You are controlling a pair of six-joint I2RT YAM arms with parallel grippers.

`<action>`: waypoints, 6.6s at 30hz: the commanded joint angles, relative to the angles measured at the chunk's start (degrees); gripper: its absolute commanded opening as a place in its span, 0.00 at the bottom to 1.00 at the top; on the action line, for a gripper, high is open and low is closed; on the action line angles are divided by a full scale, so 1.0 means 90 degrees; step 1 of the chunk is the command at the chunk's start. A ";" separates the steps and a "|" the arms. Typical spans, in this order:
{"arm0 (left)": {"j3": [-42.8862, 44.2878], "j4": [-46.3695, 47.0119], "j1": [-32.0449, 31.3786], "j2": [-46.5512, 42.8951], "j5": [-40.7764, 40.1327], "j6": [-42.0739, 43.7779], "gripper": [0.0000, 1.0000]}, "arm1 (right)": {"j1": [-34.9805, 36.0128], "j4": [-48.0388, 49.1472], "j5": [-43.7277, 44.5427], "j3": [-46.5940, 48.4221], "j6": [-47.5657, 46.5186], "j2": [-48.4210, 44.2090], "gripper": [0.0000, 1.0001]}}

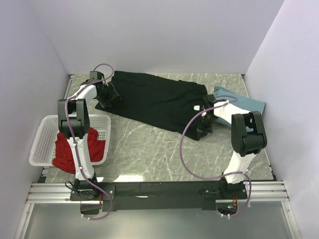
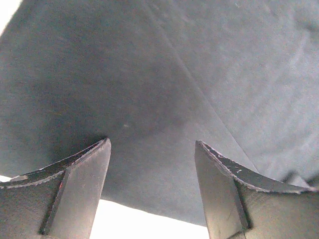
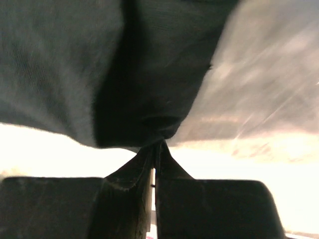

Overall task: Fold and stack the t-shirts
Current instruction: Fold the tshirt

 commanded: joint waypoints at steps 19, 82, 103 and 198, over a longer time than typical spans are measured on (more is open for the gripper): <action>0.0930 -0.1349 0.0432 0.0717 -0.1794 0.1665 0.78 | 0.1478 -0.1431 0.0054 -0.1051 0.1373 -0.2566 0.41; -0.2184 0.0643 -0.2605 -0.1393 0.0735 0.0200 0.80 | 0.0453 0.1186 -0.0014 0.1089 0.0407 0.0831 0.35; -0.2565 0.0634 -0.2605 -0.1441 0.0598 0.0239 0.80 | 0.0482 0.0834 0.0396 0.1626 0.0182 0.0344 0.05; -0.3590 -0.0177 -0.1345 -0.2242 0.0724 0.1714 0.83 | 0.2318 0.0727 0.0611 -0.3051 0.2183 -0.1638 0.42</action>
